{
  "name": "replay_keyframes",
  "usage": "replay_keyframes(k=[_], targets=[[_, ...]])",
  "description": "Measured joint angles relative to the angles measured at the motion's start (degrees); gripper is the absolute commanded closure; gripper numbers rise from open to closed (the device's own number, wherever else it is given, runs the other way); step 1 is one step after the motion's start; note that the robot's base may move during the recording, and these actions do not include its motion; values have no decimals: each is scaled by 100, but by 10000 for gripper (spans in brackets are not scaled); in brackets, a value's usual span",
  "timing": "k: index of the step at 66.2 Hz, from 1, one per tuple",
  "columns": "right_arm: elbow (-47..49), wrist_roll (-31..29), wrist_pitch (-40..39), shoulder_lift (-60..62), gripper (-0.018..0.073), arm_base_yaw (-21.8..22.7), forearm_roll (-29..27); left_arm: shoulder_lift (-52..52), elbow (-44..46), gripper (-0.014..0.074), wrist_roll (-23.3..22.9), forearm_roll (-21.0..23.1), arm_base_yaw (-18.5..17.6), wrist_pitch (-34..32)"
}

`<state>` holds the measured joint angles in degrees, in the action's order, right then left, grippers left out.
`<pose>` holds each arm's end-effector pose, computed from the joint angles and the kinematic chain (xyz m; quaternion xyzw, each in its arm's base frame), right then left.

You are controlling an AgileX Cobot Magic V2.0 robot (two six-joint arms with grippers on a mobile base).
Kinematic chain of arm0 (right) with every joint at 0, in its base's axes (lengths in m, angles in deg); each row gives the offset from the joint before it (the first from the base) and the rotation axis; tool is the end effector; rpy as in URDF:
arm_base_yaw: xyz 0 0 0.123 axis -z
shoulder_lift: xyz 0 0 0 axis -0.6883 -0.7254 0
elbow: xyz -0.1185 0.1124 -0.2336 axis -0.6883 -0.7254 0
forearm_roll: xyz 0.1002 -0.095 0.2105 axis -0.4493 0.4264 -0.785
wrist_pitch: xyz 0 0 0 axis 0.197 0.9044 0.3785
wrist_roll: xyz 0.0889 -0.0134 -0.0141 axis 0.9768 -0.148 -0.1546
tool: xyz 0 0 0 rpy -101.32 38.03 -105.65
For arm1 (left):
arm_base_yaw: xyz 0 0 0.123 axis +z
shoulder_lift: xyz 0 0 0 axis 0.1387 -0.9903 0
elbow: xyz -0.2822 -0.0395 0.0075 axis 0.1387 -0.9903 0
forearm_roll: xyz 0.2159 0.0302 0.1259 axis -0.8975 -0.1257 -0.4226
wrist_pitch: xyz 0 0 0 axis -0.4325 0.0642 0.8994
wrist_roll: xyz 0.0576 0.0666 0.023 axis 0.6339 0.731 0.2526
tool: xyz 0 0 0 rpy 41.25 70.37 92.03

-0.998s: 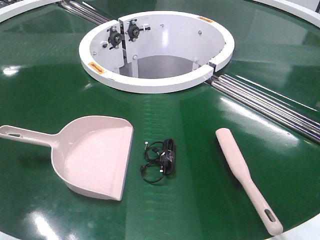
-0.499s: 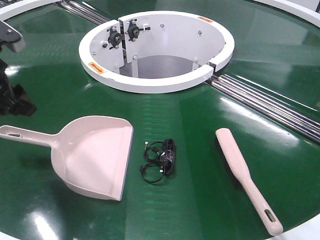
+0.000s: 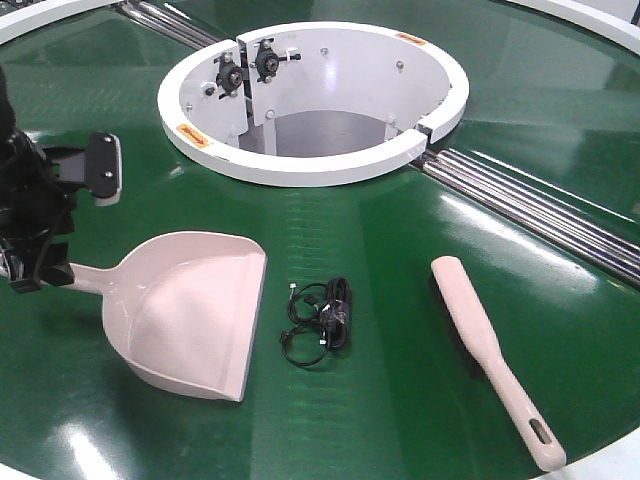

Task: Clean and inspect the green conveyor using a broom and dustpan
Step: 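Lower the left gripper onto the pink dustpan handle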

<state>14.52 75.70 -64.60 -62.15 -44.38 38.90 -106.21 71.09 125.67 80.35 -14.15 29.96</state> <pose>0.0567 0.0008 0.1998 -0.0018 0.7005 0.0083 0.7136 0.3517 -0.0342 0.2826 0.6226 0.7773 0.0649 0.0627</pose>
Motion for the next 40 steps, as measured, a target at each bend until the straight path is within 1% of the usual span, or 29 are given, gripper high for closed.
replay_keyframes(k=[8,24,40], targets=[[0,0,0,0,568,0,0,-217,0,115,214,-85,0,-16],[0,0,0,0,568,0,0,-420,0,115,741,-136,0,-362],[0,0,0,0,568,0,0,-626,0,115,977,-225,0,-503]])
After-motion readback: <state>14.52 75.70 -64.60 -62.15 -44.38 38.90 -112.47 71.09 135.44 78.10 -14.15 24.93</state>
